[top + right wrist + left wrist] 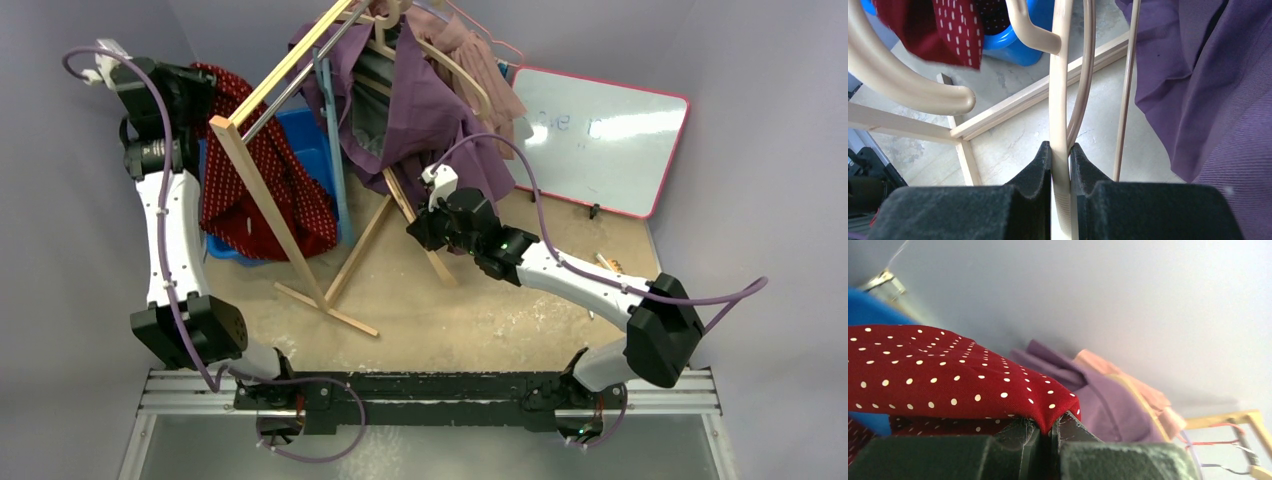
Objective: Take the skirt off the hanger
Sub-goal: Place the skirt in the bin.
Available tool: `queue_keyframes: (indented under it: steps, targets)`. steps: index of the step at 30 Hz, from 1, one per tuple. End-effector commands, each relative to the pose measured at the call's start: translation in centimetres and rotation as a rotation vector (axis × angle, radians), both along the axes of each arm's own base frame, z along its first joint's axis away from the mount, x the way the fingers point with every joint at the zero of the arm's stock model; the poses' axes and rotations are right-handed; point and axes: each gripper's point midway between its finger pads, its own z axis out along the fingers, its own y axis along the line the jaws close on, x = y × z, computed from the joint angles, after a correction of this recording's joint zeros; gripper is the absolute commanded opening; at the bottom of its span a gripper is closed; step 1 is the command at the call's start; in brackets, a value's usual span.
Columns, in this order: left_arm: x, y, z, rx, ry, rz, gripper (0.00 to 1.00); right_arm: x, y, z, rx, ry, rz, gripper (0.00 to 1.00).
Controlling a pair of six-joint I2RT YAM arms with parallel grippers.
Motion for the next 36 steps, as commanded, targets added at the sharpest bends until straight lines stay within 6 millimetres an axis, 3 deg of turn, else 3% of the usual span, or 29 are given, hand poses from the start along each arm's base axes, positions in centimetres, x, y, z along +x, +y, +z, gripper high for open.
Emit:
queue_keyframes:
  steps: [1, 4, 6, 10, 15, 22, 24, 26, 28, 33, 36]
  targets:
    - [-2.3, -1.0, 14.3, 0.110, -0.398, -0.024, 0.00, 0.8, 1.0, 4.4, 0.112, -0.086, 0.004, 0.00]
    - [-2.4, -1.2, 16.9, 0.127, -0.477, -0.036, 0.00, 1.0, 1.3, 4.5, 0.120, -0.086, 0.005, 0.00]
    - [-2.4, -1.4, 17.4, 0.122, -0.498, -0.049, 0.00, 1.2, 1.5, 4.7, 0.124, -0.089, 0.003, 0.00]
    - [-2.3, -1.6, 14.2, 0.108, -0.446, -0.057, 0.00, 1.4, 1.7, 4.8, 0.126, -0.096, 0.004, 0.00]
    - [-1.7, -2.1, 4.1, 0.069, -0.259, -0.101, 0.00, 1.3, 1.6, 4.6, 0.126, -0.095, 0.007, 0.00]
    - [-0.7, -2.3, -17.3, 0.027, 0.214, -0.173, 0.00, 1.1, 1.5, 4.6, 0.130, -0.098, 0.012, 0.00]
    - [-0.6, -2.6, -22.8, -0.004, 0.359, -0.212, 0.00, 1.0, 1.6, 4.6, 0.134, -0.098, 0.018, 0.00]
    - [-1.0, -2.9, -26.7, -0.032, 0.463, -0.242, 0.00, 0.9, 1.6, 4.7, 0.135, -0.097, 0.022, 0.00]
    - [-1.7, -2.8, -28.6, -0.040, 0.494, -0.218, 0.00, 0.8, 1.5, 4.8, 0.136, -0.097, 0.023, 0.00]
    - [-3.6, -1.9, -29.2, -0.014, 0.498, -0.142, 0.00, 0.2, 1.1, 5.4, 0.135, -0.116, 0.044, 0.00]
    - [-4.1, -1.9, -28.4, 0.002, 0.493, -0.140, 0.12, -0.1, 1.2, 5.3, 0.124, -0.121, 0.070, 0.00]
